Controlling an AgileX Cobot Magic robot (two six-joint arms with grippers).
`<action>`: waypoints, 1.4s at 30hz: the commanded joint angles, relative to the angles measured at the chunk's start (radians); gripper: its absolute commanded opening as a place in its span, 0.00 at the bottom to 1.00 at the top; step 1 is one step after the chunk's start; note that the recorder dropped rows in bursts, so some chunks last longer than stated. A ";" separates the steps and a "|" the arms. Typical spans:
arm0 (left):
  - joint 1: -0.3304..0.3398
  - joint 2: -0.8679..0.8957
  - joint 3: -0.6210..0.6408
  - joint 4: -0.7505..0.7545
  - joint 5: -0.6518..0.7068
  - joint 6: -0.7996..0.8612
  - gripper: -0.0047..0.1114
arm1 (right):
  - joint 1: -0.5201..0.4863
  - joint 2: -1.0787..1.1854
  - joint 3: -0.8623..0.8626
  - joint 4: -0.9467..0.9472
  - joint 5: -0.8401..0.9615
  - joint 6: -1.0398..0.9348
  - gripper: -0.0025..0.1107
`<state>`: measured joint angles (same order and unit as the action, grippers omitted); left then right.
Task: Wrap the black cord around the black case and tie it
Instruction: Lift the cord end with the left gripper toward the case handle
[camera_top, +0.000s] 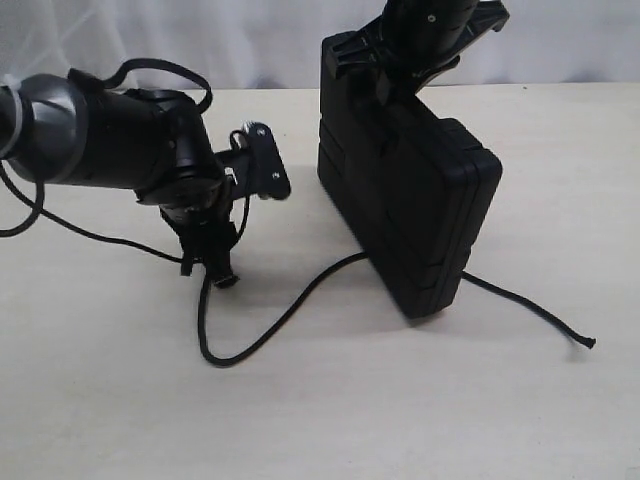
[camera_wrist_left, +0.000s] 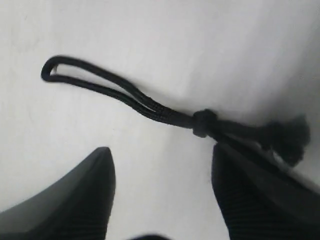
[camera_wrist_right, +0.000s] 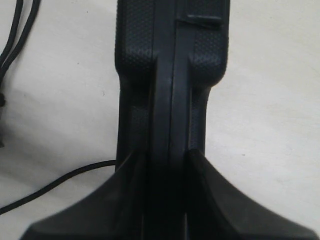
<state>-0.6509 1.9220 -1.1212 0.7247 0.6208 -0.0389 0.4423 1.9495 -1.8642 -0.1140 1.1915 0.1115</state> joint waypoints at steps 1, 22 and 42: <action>0.056 -0.019 -0.026 -0.203 0.018 -0.630 0.51 | -0.009 0.025 0.022 -0.006 0.030 -0.016 0.06; 0.156 0.092 -0.022 -0.604 -0.150 -0.475 0.37 | -0.009 0.025 0.022 -0.004 0.030 0.002 0.06; 0.167 0.148 -0.022 -0.603 -0.252 -0.270 0.04 | -0.009 0.025 0.022 -0.004 0.030 0.002 0.06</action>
<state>-0.4869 2.0579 -1.1462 0.1247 0.3845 -0.3997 0.4423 1.9489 -1.8624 -0.1140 1.1892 0.1185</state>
